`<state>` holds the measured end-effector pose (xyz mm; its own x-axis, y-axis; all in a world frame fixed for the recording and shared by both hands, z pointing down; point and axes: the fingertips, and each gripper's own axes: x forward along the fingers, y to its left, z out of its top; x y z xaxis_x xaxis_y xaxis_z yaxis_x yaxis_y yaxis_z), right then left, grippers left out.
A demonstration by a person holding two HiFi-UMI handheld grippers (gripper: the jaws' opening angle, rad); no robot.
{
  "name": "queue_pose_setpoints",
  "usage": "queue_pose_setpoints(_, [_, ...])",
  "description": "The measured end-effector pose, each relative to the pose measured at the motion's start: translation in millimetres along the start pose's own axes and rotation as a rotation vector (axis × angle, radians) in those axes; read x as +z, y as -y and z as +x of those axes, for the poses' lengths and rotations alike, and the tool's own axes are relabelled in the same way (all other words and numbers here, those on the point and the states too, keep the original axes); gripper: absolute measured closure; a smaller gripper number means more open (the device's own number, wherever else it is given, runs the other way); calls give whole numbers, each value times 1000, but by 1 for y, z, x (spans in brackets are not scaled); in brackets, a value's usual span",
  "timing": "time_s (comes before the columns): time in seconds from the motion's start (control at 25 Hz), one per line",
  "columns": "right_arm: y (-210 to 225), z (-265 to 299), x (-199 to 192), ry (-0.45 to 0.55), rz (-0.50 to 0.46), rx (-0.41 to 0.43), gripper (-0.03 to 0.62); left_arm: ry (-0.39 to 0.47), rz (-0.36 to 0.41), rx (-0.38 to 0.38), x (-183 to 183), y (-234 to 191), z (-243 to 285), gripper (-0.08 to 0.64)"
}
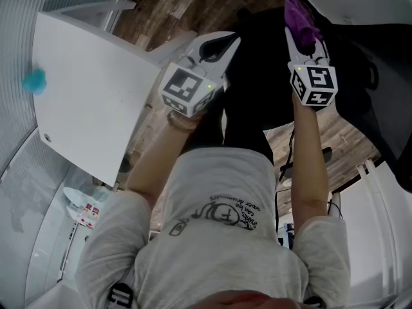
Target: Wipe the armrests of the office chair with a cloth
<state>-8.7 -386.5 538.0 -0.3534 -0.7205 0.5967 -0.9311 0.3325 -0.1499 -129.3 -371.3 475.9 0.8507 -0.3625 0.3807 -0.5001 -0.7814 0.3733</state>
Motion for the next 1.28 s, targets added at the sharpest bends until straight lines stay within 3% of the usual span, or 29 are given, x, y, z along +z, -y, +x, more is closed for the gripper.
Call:
queue_pose_setpoints(0.92, [-180,3,-22,-53,-148,319,565,22,8,35,-2,-6,-28,558])
queue_pose_setpoints(1.28, [-210,-8,-31,-62,-169,362,565,25,7,40,-6,0,-43,558])
